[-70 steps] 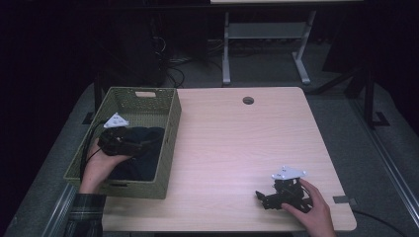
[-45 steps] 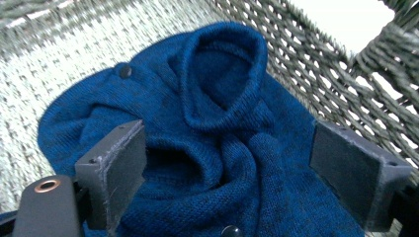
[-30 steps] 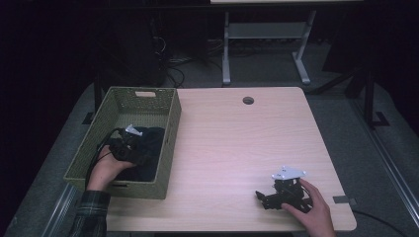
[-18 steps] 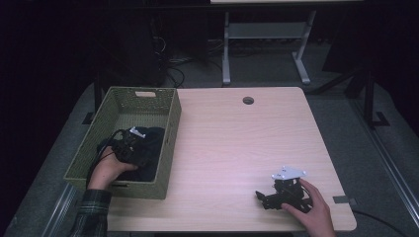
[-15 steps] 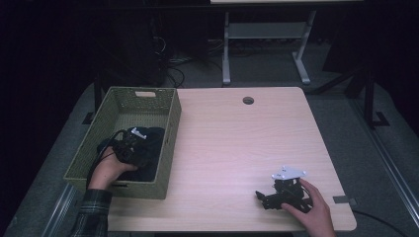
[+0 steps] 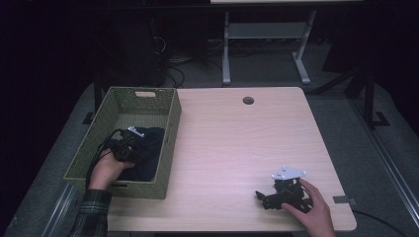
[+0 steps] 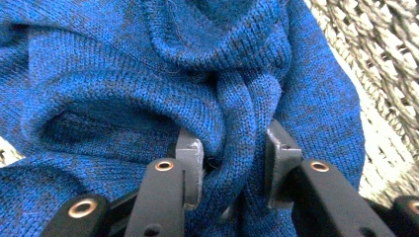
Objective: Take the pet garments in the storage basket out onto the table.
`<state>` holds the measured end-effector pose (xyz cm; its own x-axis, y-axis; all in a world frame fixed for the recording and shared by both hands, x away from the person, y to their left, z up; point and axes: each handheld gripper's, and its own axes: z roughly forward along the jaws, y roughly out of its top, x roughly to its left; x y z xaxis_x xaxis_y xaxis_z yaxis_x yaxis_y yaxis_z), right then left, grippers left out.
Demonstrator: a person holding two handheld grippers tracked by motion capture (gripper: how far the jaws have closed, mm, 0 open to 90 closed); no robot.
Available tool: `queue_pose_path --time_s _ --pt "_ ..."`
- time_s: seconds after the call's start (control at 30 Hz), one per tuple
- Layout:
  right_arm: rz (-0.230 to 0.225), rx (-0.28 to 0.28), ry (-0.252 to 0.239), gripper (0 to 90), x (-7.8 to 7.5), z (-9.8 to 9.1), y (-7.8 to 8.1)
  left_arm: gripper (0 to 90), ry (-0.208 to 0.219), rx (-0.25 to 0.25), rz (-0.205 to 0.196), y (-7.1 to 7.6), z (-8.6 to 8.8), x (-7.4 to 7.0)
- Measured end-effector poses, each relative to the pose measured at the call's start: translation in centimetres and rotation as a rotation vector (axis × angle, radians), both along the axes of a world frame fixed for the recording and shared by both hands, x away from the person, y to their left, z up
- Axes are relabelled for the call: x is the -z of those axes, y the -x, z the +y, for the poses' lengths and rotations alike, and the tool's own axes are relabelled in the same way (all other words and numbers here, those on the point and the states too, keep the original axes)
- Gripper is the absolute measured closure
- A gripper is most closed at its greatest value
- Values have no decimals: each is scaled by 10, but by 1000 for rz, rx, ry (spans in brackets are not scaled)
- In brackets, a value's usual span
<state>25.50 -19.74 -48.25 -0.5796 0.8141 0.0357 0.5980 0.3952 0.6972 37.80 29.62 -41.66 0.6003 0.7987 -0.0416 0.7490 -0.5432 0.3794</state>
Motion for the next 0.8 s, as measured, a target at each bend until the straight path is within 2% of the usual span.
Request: queue_pose_path --time_s 0.1,0.4,0.63,0.8 --pt "-2 -1 1 0 0 0 0 684 35 -15 -26 0 4 -5" --pt "1 -1 -1 0 0 0 0 696 142 -68 -155 5 15 -23" --pt "0 -1 1 0 0 0 0 704 242 -123 -269 10 28 -39" --pt "-1 -1 2 0 0 0 0 705 334 -153 -339 15 37 -48"
